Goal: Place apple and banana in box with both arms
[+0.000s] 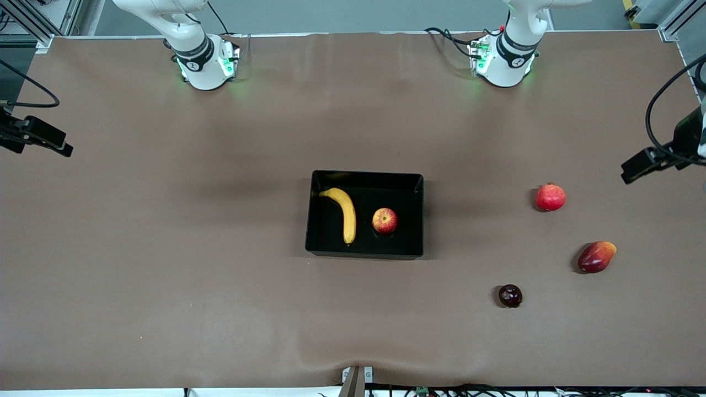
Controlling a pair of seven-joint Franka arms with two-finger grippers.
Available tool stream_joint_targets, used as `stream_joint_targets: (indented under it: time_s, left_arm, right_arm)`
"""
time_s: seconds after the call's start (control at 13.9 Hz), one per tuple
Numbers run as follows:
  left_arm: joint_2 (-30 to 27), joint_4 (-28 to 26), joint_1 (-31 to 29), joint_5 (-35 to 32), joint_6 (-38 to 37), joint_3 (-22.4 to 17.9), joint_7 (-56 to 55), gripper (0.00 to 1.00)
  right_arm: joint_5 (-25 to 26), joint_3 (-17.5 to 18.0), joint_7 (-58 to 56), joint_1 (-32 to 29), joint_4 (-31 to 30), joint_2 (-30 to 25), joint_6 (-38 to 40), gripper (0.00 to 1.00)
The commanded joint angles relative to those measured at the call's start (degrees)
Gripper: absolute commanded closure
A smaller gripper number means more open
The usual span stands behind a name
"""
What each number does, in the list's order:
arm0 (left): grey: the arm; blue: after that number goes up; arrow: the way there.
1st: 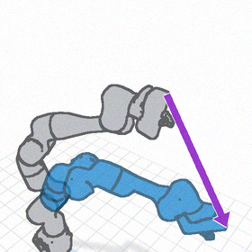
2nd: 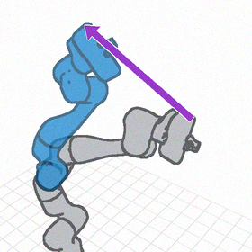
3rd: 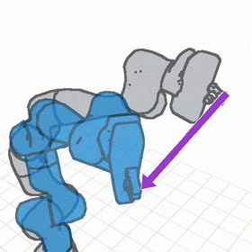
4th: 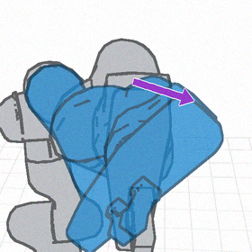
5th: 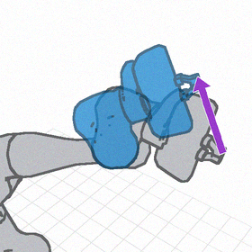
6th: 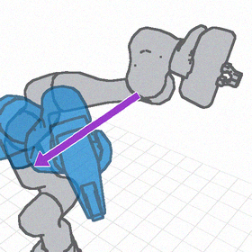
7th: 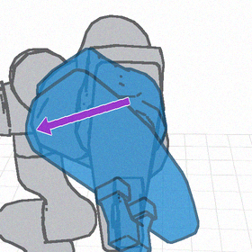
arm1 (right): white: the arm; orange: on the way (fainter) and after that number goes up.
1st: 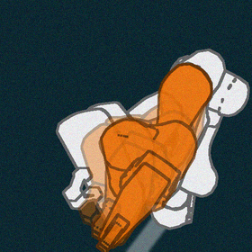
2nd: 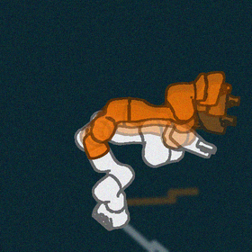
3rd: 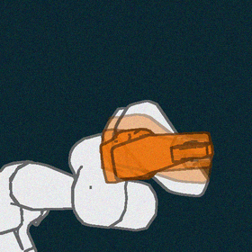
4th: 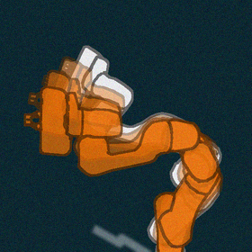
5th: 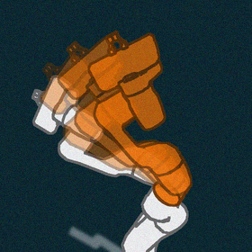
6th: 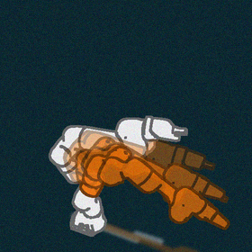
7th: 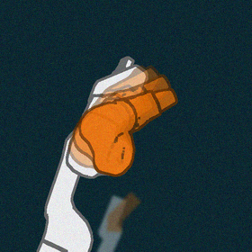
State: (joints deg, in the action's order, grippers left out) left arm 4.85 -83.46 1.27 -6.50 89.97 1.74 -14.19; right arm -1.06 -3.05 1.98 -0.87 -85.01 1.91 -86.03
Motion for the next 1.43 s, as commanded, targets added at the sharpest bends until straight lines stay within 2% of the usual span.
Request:
stream_joint_targets:
  time_s: [0.0, 0.22, 0.36, 0.57, 0.86, 1.08, 1.36]
  left_arm:
    - [-6.94, -8.19, -1.61, 1.23, 0.82, -0.34, 4.86, 0.00]
    - [-9.24, -10.67, -2.23, 2.63, 0.82, -0.25, 6.28, 0.00]
    - [-9.24, -10.41, -4.86, 2.81, 0.65, 1.93, 7.85, 0.00]
    - [-9.16, -9.79, -4.78, 2.99, 0.29, 2.74, 8.13, 0.00]
    - [-9.16, -9.79, -4.52, 7.91, -1.99, 3.09, 8.65, 0.00]
    - [-8.89, -9.88, -4.61, 6.42, -3.66, 5.63, 8.39, 0.00]
    - [-8.89, -9.71, -4.78, 5.63, -3.66, 5.90, 8.48, 0.00]
  right_arm:
    - [-0.17, 0.24, 0.57, -0.19, 0.55, 0.28, -0.01, 0.00]
    - [-0.17, 0.24, 0.66, -0.27, 0.55, 0.37, -0.10, 0.00]
    - [-0.17, 0.24, 0.66, -0.19, 0.37, 0.37, -0.10, 0.00]
    - [-0.17, 0.24, 0.66, 0.08, 0.37, 0.37, -0.10, 0.00]
    - [-0.17, 0.24, 0.57, 0.08, 0.37, 0.37, 0.43, 0.00]
    - [-0.17, 0.24, 0.66, 0.08, 0.46, 0.37, 0.43, 0.00]
    - [-0.17, 0.24, 0.66, -0.18, 0.37, 0.37, 0.08, 0.00]
